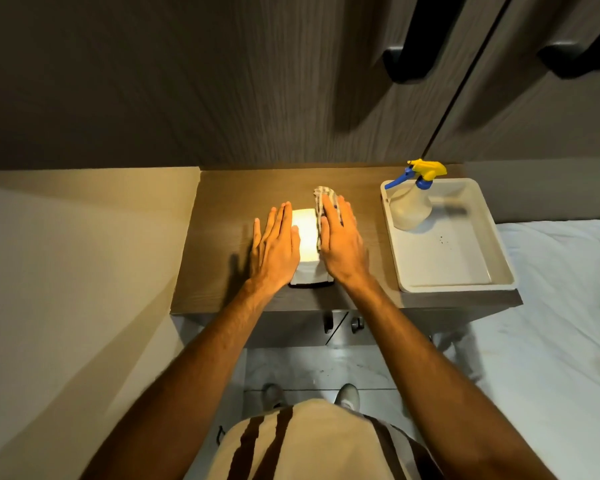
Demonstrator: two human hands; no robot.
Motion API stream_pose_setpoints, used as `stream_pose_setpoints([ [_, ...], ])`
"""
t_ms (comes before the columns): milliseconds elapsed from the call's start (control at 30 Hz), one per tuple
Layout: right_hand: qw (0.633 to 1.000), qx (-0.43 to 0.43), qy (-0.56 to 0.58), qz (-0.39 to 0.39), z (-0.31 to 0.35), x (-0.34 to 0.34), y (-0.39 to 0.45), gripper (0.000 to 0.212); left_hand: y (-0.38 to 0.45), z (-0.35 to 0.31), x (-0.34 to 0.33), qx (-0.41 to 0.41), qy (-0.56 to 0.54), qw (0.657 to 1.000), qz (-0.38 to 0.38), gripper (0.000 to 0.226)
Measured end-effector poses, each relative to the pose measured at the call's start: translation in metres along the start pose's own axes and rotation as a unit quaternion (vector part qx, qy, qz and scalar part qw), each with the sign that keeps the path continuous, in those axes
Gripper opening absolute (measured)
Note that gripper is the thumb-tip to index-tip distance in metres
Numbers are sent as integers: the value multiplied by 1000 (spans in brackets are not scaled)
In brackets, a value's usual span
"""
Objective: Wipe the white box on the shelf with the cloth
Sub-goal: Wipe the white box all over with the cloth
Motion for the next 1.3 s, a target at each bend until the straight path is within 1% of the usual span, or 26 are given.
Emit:
stream_pose_setpoints([
  [33,999,-29,22,-4,-3,0,-8,58,0,0,0,3,2,1000,1,63],
  [100,999,-34,9,-18,1,2,-35,60,0,1,-1,6,2,1000,0,64],
  [200,992,72,-99,-32,29,7,-67,63,-3,-2,1,-2,-8,1000,-6,63],
  [267,983,142,-118,-23,44,4,-59,63,-5,-3,1,-18,-8,1000,-9,61],
  [333,978,177,-106,-13,45,0,-33,59,-4,-1,1,-19,0,1000,-5,58],
  [400,984,157,-84,-2,31,-2,-7,56,-3,0,-1,-14,16,1000,4,58],
  [467,995,87,-39,-2,15,-1,1,55,-3,-2,1,-5,15,1000,0,62],
  [500,998,56,-18,-6,12,0,-3,55,-3,-3,2,-2,16,1000,-3,63],
  [567,999,29,9,-19,17,3,-27,56,-3,-3,3,0,30,1000,-3,64],
  [633,999,47,-1,-17,29,5,-57,62,-3,-3,2,-3,44,999,0,62],
  [700,995,90,-35,-8,42,5,-75,67,-5,-2,2,-6,39,999,3,63],
  [733,993,108,-49,-8,44,5,-73,68,-5,-3,2,-6,32,999,6,63],
  [800,990,129,-54,-17,42,3,-50,61,-5,-2,2,-9,36,999,8,61],
  [867,993,107,-48,-22,30,2,-23,59,-5,-3,1,-15,64,998,15,61],
  [933,998,53,-32,-18,19,-1,-9,58,-4,-5,3,-13,64,998,12,71],
  [967,999,25,-18,-16,18,-3,-11,58,-5,-6,4,-9,59,998,9,74],
  [1033,1000,-6,12,-21,21,-3,-28,61,-4,-6,5,-7,60,998,6,71],
  [1100,999,-3,19,-29,27,-1,-54,63,-4,-4,3,-8,72,997,12,67],
  [1167,999,18,-12,-27,35,-1,-75,63,-5,-2,0,-8,76,997,25,76],
  [1200,999,30,-29,-23,39,-1,-77,63,-5,-3,1,-7,73,997,27,76],
  [1300,995,77,-57,-21,43,2,-49,66,-5,-5,1,-15,71,997,23,66],
])
Point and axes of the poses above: each hand's wrist, its own y-axis towards the middle knuckle, its own x-axis out of the back of the hand, z = x × y, the point moved 7 cm from there along y, towards the middle knuckle, and after that the axes turned 12 degrees about -y, right-handed, at the moved point
